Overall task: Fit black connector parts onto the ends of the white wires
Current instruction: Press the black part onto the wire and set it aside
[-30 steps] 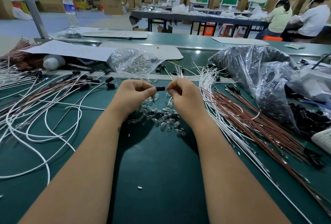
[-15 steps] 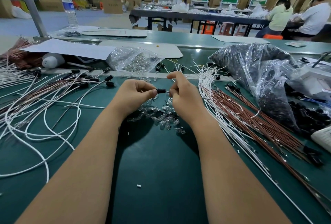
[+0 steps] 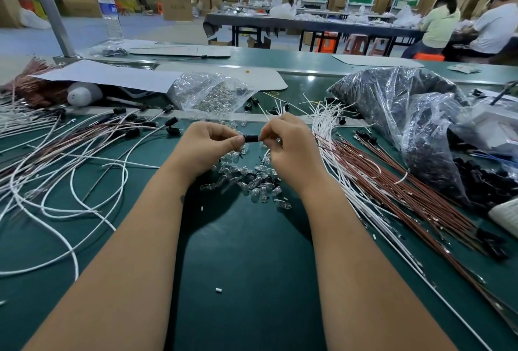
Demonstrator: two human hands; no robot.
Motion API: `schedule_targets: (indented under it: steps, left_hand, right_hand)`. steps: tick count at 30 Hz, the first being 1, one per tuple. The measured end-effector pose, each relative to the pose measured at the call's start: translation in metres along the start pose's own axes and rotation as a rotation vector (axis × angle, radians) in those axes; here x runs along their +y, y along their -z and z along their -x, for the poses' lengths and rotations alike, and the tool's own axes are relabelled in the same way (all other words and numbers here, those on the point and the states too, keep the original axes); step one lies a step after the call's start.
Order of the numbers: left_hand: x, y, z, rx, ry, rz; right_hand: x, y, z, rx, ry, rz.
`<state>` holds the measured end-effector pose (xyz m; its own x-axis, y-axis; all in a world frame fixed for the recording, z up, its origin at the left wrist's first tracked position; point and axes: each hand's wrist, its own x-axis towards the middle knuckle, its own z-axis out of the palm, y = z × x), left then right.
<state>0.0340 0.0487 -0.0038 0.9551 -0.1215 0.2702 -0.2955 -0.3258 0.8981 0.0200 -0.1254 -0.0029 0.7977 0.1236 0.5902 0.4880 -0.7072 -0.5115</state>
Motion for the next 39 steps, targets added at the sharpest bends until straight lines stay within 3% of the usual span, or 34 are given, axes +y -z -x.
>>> schedule_targets:
  steps: [7, 13, 22, 24, 26, 29, 31, 33, 37, 39]
  left_hand:
    - [0.002, -0.005, 0.001, -0.037, 0.011, -0.023]
    - [-0.001, -0.004, -0.002, 0.012, 0.003, -0.008]
    - [-0.001, -0.009, -0.003, 0.034, -0.128, -0.122]
    - [-0.001, -0.005, -0.003, 0.037, -0.145, -0.219]
    - [-0.006, 0.003, -0.005, 0.137, -0.103, -0.42]
    - [-0.012, 0.019, -0.004, 0.419, 0.117, -0.839]
    - [-0.012, 0.021, -0.001, 0.456, 0.23, -0.898]
    - [-0.009, 0.017, 0.001, 0.43, 0.144, -0.874]
    - [0.005, -0.006, 0.0, 0.218, -0.34, -0.657]
    - [0.008, -0.015, -0.002, 0.17, -0.414, -0.584]
  right_hand:
    - [-0.005, -0.004, -0.001, 0.031, 0.027, 0.013]
    - [-0.008, -0.003, 0.001, 0.048, -0.032, -0.12]
    - [-0.007, -0.013, -0.002, -0.07, 0.034, 0.067]
    - [-0.005, -0.011, -0.002, -0.042, 0.028, 0.145]
    - [0.001, -0.006, -0.001, 0.025, -0.003, 0.224]
    - [0.007, 0.001, 0.0, 0.099, -0.07, 0.27]
    - [0.006, 0.001, 0.001, 0.08, -0.07, 0.291]
    - [0.003, -0.002, 0.001, 0.07, -0.048, 0.281]
    - [-0.004, -0.009, 0.001, 0.028, -0.012, 0.248]
    - [-0.006, -0.01, 0.002, 0.001, 0.03, 0.253]
